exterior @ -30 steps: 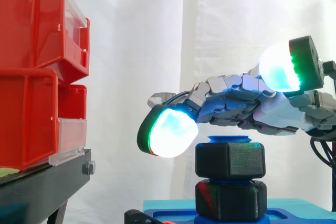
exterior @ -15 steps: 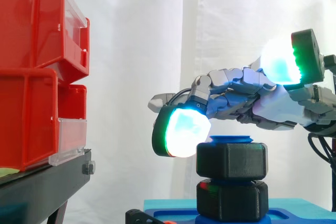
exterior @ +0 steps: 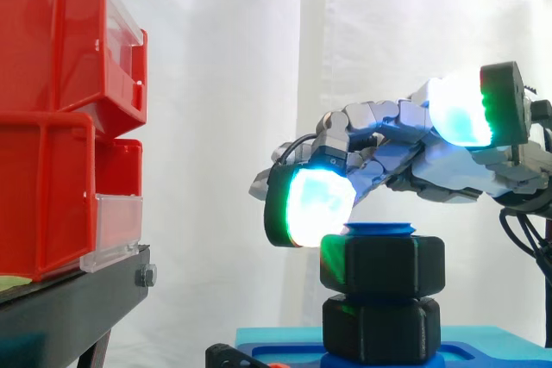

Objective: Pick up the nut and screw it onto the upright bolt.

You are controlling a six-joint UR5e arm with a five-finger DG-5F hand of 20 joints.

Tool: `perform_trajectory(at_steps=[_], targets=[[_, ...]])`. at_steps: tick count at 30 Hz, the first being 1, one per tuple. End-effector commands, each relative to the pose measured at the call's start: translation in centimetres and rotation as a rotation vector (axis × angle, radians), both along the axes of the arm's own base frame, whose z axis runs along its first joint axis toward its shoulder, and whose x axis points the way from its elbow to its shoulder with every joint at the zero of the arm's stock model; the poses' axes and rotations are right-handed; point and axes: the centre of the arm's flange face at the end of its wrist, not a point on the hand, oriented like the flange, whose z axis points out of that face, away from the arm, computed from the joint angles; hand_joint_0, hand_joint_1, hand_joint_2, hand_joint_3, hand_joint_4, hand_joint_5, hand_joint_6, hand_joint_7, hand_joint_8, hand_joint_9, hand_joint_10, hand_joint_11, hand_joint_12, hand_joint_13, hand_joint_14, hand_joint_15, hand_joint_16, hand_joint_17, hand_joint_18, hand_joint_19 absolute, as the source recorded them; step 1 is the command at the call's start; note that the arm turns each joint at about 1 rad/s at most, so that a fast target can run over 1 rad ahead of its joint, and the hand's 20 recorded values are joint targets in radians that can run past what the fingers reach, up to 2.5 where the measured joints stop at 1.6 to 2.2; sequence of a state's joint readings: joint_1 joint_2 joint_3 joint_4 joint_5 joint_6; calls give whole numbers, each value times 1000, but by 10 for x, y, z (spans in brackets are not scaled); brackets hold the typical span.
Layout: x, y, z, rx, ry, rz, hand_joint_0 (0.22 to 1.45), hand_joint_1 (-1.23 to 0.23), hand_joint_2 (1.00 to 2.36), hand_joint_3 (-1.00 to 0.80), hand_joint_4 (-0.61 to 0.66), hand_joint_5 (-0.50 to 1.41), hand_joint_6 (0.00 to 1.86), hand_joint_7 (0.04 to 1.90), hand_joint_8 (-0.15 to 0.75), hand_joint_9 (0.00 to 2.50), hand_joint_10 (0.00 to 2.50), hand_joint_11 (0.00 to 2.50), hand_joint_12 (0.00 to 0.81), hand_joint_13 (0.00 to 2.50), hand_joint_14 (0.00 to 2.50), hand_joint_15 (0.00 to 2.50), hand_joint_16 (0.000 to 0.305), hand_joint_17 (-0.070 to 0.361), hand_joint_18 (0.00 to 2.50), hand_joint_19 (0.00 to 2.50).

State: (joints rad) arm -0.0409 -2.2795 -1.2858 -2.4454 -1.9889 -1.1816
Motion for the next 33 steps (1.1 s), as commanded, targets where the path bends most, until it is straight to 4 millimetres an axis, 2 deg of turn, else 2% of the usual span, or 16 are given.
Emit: perform_trajectory(at_steps=[1, 13, 24, 25, 29, 33], targets=[[0, -5, 3, -5, -5, 5, 502, -114, 1000, -500, 80, 65, 504, 1183, 152, 896, 0, 0, 221, 415, 0, 0, 25, 55, 99, 0], [-2, -14, 4, -7, -5, -1, 510, -176, 1000, -500, 69, 90, 503, 1249, 134, 1279, 0, 0, 125, 610, 0, 0, 10, 23, 316, 0], [-3, -19, 6, -10, -7, 2, 511, -210, 1000, -500, 35, 105, 501, 1354, 119, 1581, 0, 0, 88, 838, 0, 0, 8, 17, 582, 0], [-3, -20, 7, -11, -10, 3, 511, -218, 1000, -500, 35, 109, 500, 1375, 139, 1720, 0, 52, 80, 926, 0, 0, 7, 15, 626, 0], [-1, -21, 11, -13, -14, 7, 506, -247, 1000, -500, 28, 109, 531, 1345, 192, 1994, 11, 314, 74, 1137, 0, 0, 4, 8, 816, 0], [0, -23, 17, -14, -3, 10, 499, -267, 1000, -500, 20, 109, 538, 1339, 206, 2037, 15, 350, 78, 1203, 0, 0, 3, 6, 878, 0]])
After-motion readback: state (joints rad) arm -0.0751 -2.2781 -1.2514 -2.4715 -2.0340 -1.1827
